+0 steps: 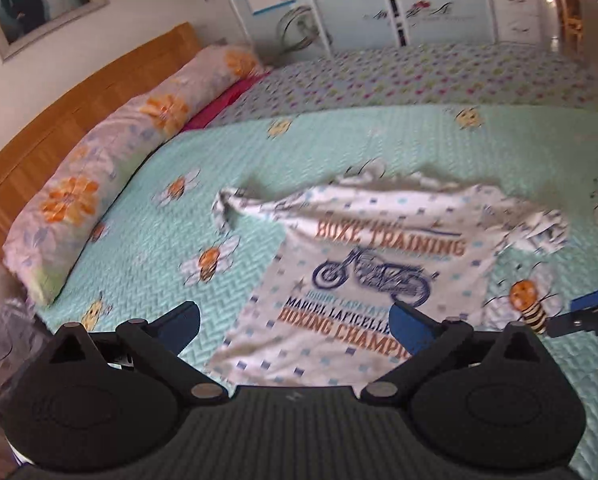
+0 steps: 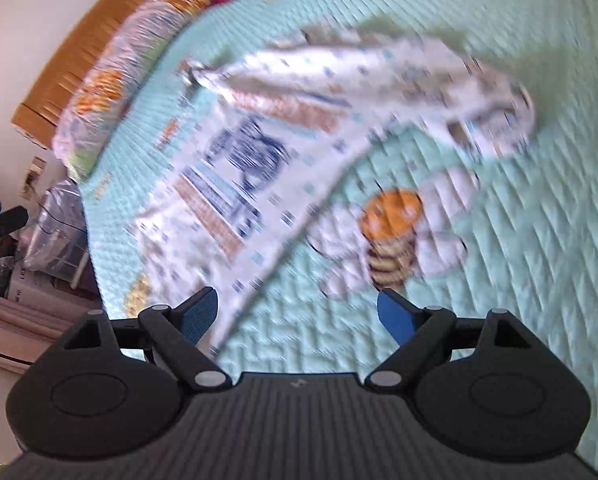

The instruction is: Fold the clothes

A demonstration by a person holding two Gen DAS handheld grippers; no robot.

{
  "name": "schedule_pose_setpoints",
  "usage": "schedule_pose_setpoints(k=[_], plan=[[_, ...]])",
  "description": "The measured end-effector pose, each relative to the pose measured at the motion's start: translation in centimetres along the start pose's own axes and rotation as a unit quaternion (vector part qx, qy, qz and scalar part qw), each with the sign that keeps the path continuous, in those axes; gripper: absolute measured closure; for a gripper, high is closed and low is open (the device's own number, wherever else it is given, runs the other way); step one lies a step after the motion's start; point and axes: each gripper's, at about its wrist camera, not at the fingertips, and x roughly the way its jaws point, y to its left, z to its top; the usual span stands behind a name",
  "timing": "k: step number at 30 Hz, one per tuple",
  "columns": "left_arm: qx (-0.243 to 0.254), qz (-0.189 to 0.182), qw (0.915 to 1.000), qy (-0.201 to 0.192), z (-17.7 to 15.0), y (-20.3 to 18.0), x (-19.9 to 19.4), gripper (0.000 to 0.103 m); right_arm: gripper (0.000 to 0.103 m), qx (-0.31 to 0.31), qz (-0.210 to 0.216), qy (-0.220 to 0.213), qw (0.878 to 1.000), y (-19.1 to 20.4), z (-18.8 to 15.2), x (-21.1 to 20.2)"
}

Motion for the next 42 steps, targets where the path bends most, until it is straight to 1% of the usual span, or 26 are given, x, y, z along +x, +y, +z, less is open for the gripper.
schedule_pose_setpoints(k=[1, 2, 5, 6, 8, 10, 12, 14, 16, 17, 19, 20, 21, 23, 25, 26, 27, 28, 30, 31, 33, 34, 37, 39, 41, 42], plan=[[0.005, -0.015, 0.9999, -0.006, 0.7, -0.1, -0.7, 0.0, 0.016, -0.008, 0.006, -0.007, 1.0, 0.8, 0.5, -0.4], [0.007, -0.035, 0.9993, 0.004, 1.6, 0.1, -1.1, 0.0, 0.016, -0.015, 0.011, -0.011, 1.0, 1.6, 1.1, -0.7], [0.0, -0.082, 0.9928, 0.088, 4.7, 0.8, -0.3, 0.0, 0.016, -0.021, 0.019, 0.005, 1.0, 3.4, 2.5, -0.9], [-0.002, -0.092, 0.9912, 0.096, 5.5, 1.0, -0.3, 0.0, 0.016, -0.022, 0.016, 0.009, 1.0, 4.0, 2.8, -1.1], [-0.015, -0.109, 0.9928, 0.047, 6.6, 1.4, -1.8, 0.0, 0.016, -0.036, 0.012, -0.017, 0.999, 5.5, 3.2, -2.4], [-0.058, -0.128, 0.9897, 0.025, 7.3, 2.6, -2.8, 0.0, 0.016, -0.06, 0.011, -0.07, 0.996, 7.3, 3.6, -4.8], [-0.098, -0.151, 0.9837, -0.004, 8.1, 3.9, -4.0, 0.0, 0.016, -0.085, 0.004, -0.117, 0.989, 8.9, 4.3, -6.9], [-0.116, -0.181, 0.9761, -0.03, 9.1, 4.8, -5.2, 0.0, 0.016, -0.103, 0.005, -0.159, 0.982, 10.2, 5.4, -8.9], [-0.101, -0.213, 0.9703, -0.053, 10.8, 5.1, -6.2, 0.0, 0.016, -0.103, 0.027, -0.19, 0.976, 10.8, 6.9, -10.7], [-0.088, -0.22, 0.9696, -0.061, 11.6, 5.2, -6.6, 0.0, 0.016, -0.099, 0.044, -0.201, 0.974, 11.2, 8.1, -11.7], [-0.056, -0.221, 0.9704, -0.079, 12.9, 5.4, -7.0, 0.0, 0.016, -0.105, 0.046, -0.227, 0.967, 12.6, 10.2, -13.6], [-0.046, -0.223, 0.9699, -0.086, 13.3, 5.7, -7.1, 0.0, 0.016, -0.116, 0.041, -0.249, 0.961, 13.6, 11.1, -14.6], [-0.039, -0.236, 0.9668, -0.09, 13.6, 6.0, -6.9, 0.0, 0.016, -0.13, 0.034, -0.275, 0.952, 14.5, 11.5, -15.5], [-0.034, -0.283, 0.9542, -0.091, 13.8, 6.7, -6.2, 0.0, 0.016, -0.155, 0.02, -0.327, 0.932, 16.1, 12.1, -17.2], [-0.047, -0.34, 0.9357, -0.083, 13.6, 6.9, -5.2, 0.0, 0.015, -0.151, 0.026, -0.355, 0.922, 16.6, 11.8, -17.6], [-0.055, -0.372, 0.9229, -0.081, 13.4, 6.7, -4.9, 0.0, 0.015, -0.147, 0.03, -0.366, 0.918, 16.8, 11.6, -17.6], [-0.061, -0.404, 0.9093, -0.08, 13.2, 6.4, -4.8, 0.0, 0.015, -0.131, 0.034, -0.367, 0.92, 17.0, 11.3, -17.3], [-0.065, -0.424, 0.9, -0.077, 13.1, 6.0, -4.8, 0.0, 0.015, -0.11, 0.039, -0.363, 0.924, 17.1, 11.1, -16.9], [-0.06, -0.432, 0.8975, -0.063, 13.0, 5.0, -4.7, 0.0, 0.014, -0.019, 0.073, -0.367, 0.927, 16.5, 10.4, -15.5], [-0.044, -0.436, 0.8972, -0.052, 13.0, 4.4, -4.4, 0.0, 0.012, 0.022, 0.073, -0.365, 0.928, 16.2, 10.3, -14.7], [-0.024, -0.437, 0.8982, -0.038, 12.6, 3.4, -3.6, 0.0, 0.012, 0.068, 0.029, -0.344, 0.936, 15.9, 10.3, -12.9], [-0.017, -0.438, 0.8982, -0.032, 12.4, 3.0, -3.2, 0.0, 0.012, 0.08, 0.018, -0.344, 0.935, 15.8, 10.2, -12.4], [-0.034, -0.431, 0.9013, -0.018, 11.7, 1.7, -1.5, 0.0, 0.012, 0.121, 0.031, -0.354, 0.927, 14.3, 9.2, -11.7], [-0.061, -0.416, 0.9073, -0.015, 11.2, 1.0, -0.9, 0.0, 0.012, 0.18, 0.039, -0.35, 0.918, 12.2, 8.4, -11.2], [-0.077, -0.404, 0.9116, 0.0, 10.9, 0.5, -0.3, 0.0, 0.012, 0.266, 0.025, -0.355, 0.896, 9.7, 6.5, -10.9], [-0.082, -0.399, 0.9134, 0.01, 10.9, 0.3, 0.0, 0.0, 0.012, 0.285, 0.007, -0.353, 0.891, 8.8, 6.0, -10.8]])
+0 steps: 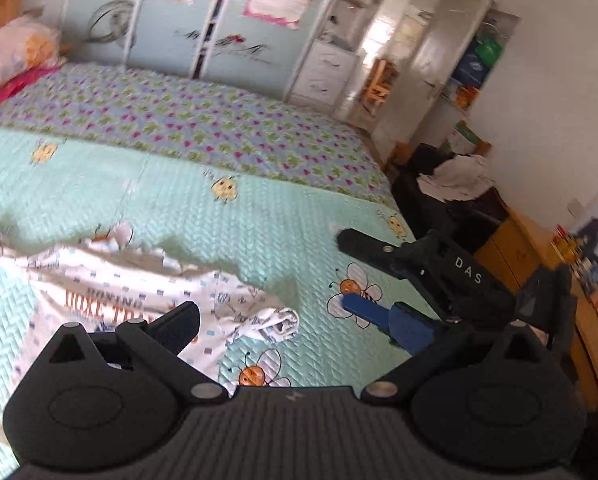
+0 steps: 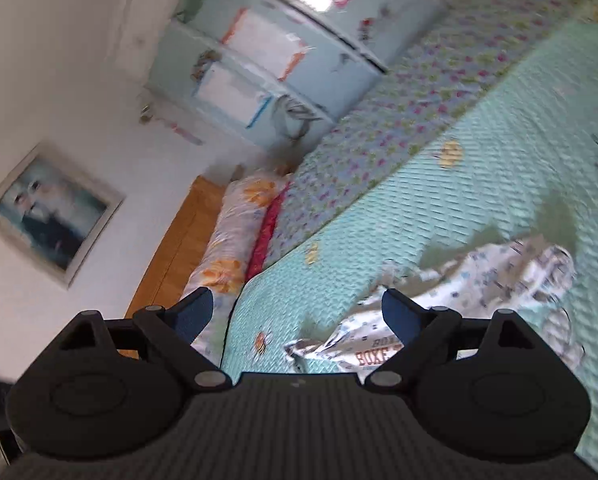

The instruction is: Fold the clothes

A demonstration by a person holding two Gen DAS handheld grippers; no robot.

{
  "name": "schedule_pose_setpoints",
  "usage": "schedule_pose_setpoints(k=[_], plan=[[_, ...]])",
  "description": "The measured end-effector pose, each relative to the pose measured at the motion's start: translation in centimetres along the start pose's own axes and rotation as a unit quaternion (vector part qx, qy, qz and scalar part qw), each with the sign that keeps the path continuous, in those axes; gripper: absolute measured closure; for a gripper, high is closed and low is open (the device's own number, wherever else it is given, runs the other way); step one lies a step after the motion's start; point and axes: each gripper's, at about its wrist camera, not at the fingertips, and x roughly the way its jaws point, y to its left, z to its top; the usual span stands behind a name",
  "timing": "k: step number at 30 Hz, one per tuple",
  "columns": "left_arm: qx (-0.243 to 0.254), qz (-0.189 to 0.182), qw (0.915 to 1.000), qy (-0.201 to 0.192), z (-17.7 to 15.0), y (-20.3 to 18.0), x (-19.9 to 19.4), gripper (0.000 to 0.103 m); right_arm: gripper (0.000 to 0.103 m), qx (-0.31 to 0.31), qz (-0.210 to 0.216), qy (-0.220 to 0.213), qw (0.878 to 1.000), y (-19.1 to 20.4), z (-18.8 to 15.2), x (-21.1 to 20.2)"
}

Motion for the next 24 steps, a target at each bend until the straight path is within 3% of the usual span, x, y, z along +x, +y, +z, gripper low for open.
schedule_pose_setpoints(k=[3, 8, 13, 18, 24], plan=[[0.002, 0.031, 0.9994, 0.013, 0.4, -0.1, 0.2, 0.0, 0.012, -0.007, -0.062, -0.001, 0.998, -2.5, 0.1, 0.2], [0.003, 0.056, 0.9981, 0.026, 1.4, 1.1, 0.9, 0.0, 0.012, -0.074, -0.108, 0.067, 0.989, -4.1, -1.0, 1.6], [-0.008, 0.067, 0.9965, 0.049, 0.7, 4.0, 2.9, 0.0, 0.012, -0.079, -0.125, 0.116, 0.982, -4.8, -3.3, 2.4], [-0.017, 0.072, 0.9924, 0.098, -2.4, 10.2, 7.1, 0.0, 0.012, -0.089, -0.129, 0.16, 0.975, -5.4, -6.8, 5.4], [-0.004, 0.062, 0.986, 0.155, -7.0, 21.2, 14.7, 0.0, 0.012, -0.07, -0.12, 0.149, 0.979, -7.4, -13.8, 9.2]])
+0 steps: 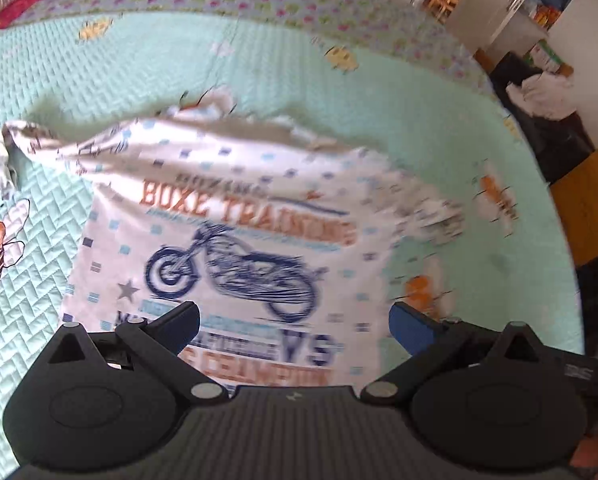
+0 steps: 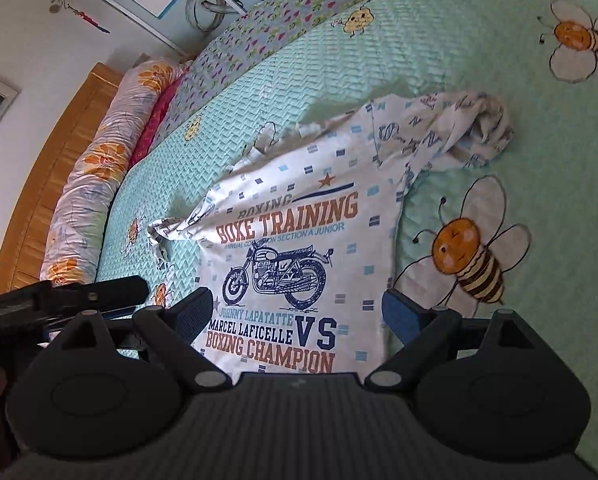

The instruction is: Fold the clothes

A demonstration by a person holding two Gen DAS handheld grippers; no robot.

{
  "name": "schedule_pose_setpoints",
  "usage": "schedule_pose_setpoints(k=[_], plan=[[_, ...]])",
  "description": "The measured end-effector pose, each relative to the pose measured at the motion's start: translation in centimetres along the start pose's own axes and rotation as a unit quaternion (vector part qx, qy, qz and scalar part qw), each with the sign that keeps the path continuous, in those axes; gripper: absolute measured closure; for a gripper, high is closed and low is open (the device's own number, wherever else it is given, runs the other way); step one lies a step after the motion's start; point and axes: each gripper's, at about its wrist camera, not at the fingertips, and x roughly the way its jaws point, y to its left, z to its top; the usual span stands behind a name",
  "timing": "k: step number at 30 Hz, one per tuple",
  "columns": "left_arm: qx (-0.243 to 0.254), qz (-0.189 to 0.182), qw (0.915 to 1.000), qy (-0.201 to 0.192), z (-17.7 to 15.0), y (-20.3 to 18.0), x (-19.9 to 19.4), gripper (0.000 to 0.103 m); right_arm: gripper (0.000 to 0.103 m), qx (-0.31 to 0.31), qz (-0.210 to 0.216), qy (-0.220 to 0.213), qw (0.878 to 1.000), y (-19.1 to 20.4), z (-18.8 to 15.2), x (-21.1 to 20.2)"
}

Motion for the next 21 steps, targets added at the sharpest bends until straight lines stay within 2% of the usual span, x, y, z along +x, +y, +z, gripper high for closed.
schedule_pose_setpoints(k=[4, 7, 10, 12, 14, 15, 16, 21], plan=[[0.027, -0.007, 0.9996, 0.011, -1.2, 5.7, 5.0, 0.0, 0.013, 0.017, -0.016, -0.044, 0.999, 0.1, -4.1, 3.6], [0.062, -0.015, 0.998, -0.004, -2.5, 7.9, 6.6, 0.0, 0.023, 0.021, -0.043, -0.07, 0.996, -0.5, -7.1, 5.7], [0.099, -0.021, 0.9948, -0.004, -4.9, 9.1, 8.6, 0.0, 0.025, 0.006, -0.067, -0.085, 0.994, -1.5, -10.0, 7.5], [0.158, -0.009, 0.9859, -0.056, -7.2, 8.6, 9.0, 0.0, 0.024, -0.031, -0.064, -0.116, 0.991, -1.5, -11.7, 7.7], [0.222, 0.01, 0.9667, -0.127, -9.9, 7.7, 9.1, 0.0, 0.019, -0.081, -0.065, -0.143, 0.984, -1.1, -13.2, 7.9], [0.24, 0.012, 0.9564, -0.166, -11.2, 7.7, 9.1, 0.0, 0.019, -0.102, -0.068, -0.153, 0.981, -0.9, -13.8, 8.0], [0.238, 0.006, 0.9519, -0.193, -12.0, 8.0, 9.0, 0.0, 0.018, -0.119, -0.072, -0.161, 0.977, -0.7, -14.3, 8.1], [0.209, -0.019, 0.9551, -0.209, -12.0, 9.2, 8.8, 0.0, 0.016, -0.168, -0.089, -0.173, 0.967, 0.2, -15.4, 8.5]])
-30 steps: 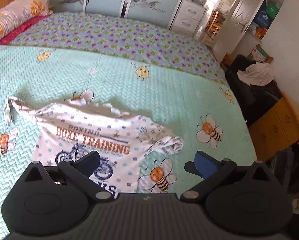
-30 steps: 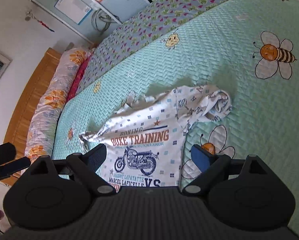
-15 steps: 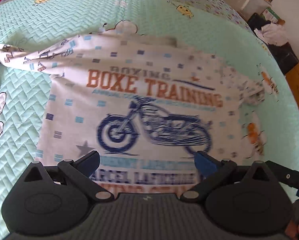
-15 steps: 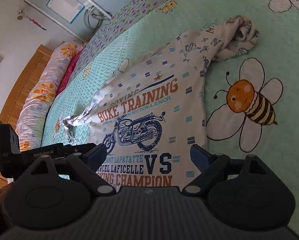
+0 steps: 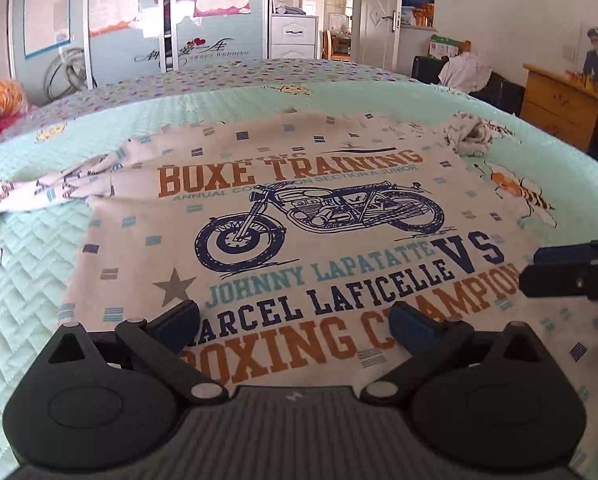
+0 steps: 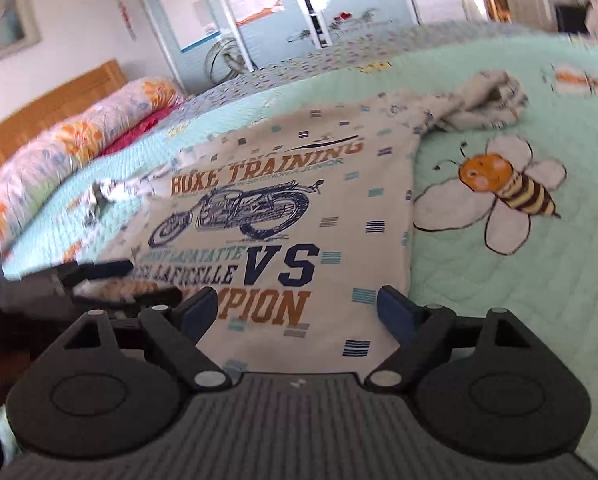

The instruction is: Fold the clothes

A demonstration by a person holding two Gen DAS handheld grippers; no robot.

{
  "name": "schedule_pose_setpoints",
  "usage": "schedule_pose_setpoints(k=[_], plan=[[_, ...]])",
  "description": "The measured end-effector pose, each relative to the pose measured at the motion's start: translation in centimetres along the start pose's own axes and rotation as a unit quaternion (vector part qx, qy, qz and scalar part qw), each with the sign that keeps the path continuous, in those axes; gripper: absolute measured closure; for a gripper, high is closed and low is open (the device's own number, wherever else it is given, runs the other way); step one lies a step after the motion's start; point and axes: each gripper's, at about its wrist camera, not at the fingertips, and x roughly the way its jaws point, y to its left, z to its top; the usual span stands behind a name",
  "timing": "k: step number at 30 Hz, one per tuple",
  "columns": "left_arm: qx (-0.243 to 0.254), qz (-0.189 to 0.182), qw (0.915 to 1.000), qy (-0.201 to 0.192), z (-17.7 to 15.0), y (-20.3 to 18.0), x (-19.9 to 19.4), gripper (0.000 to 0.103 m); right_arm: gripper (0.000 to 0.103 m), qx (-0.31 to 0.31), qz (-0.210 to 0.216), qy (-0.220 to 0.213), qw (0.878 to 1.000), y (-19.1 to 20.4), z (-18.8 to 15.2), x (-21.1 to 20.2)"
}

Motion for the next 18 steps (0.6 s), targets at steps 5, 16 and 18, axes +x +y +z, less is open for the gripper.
schedule_pose_setpoints(k=[5, 16, 18], plan=[[0.023, 0.019, 0.9996, -0.002, -0.3, -1.0, -0.1, 0.0, 0.016, -0.005, 0.022, -0.014, 1.0, 0.0, -0.5, -0.4], [0.009, 0.008, 0.9999, 0.002, -0.4, -0.5, 0.2, 0.0, 0.011, -0.012, 0.054, -0.018, 0.998, 0.0, -1.2, -0.2], [0.011, 0.009, 0.9999, 0.002, -0.3, -0.5, 0.2, 0.0, 0.008, -0.012, 0.06, -0.017, 0.998, 0.0, -1.1, -0.1]])
